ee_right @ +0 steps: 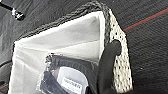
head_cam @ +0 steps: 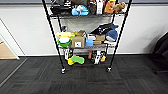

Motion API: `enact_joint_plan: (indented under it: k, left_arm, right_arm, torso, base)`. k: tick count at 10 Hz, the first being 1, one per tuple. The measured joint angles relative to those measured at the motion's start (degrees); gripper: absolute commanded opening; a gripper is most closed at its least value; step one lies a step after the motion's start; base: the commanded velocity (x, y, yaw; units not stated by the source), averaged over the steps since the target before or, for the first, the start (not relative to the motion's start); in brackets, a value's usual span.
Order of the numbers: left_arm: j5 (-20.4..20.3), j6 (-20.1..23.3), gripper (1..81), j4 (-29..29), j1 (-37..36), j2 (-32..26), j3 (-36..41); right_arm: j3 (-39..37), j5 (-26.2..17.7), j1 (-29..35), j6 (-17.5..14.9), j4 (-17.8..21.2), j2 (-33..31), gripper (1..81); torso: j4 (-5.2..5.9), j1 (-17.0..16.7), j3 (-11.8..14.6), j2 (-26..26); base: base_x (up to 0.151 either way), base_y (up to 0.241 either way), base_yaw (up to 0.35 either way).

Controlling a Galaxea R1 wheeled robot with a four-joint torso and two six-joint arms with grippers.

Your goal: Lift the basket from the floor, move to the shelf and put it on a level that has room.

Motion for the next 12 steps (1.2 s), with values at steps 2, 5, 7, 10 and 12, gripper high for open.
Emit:
enact_joint_plan:
  k: [2, 5, 7, 10, 12]
  left_arm:
    - [0.49, -0.41, 1.0, -2.21, 0.20, -3.49, 5.16]
    - [-0.24, -0.52, 1.0, -4.85, 0.52, -5.24, 6.70]
    - [-0.55, -0.52, 1.0, -5.10, 0.50, -5.39, 7.30]
    - [-0.30, -0.55, 1.0, -5.29, 0.80, -4.69, 7.72]
    - [-0.61, -0.55, 1.0, -5.44, 0.52, -4.52, 8.00]
  right_arm:
    - [0.41, -0.02, -0.02, 0.02, 0.00, -0.41, 1.0]
    - [1.07, 0.20, 0.37, 0.02, 0.00, -0.52, 1.0]
    - [1.51, 0.17, 1.44, 0.00, 0.00, -1.22, 1.0]
    - [3.22, 0.09, 1.55, 0.00, -0.02, -3.54, 1.0]
    - [4.55, 0.33, 1.07, -0.04, -0.02, -4.80, 1.0]
  torso:
    - [0.17, -2.18, 0.00, 3.59]
    - [4.26, -5.18, -0.02, 8.35]
    - [6.68, -7.17, -0.02, 11.63]
    - [5.32, -9.90, 0.57, 15.89]
    - [2.50, -12.08, 1.33, 19.23]
  base:
    - [0.000, 0.000, 0.000]
    - [0.000, 0.000, 0.000]
    - [0.000, 0.000, 0.000]
    - [0.000, 0.000, 0.000]
    - [0.000, 0.000, 0.000]
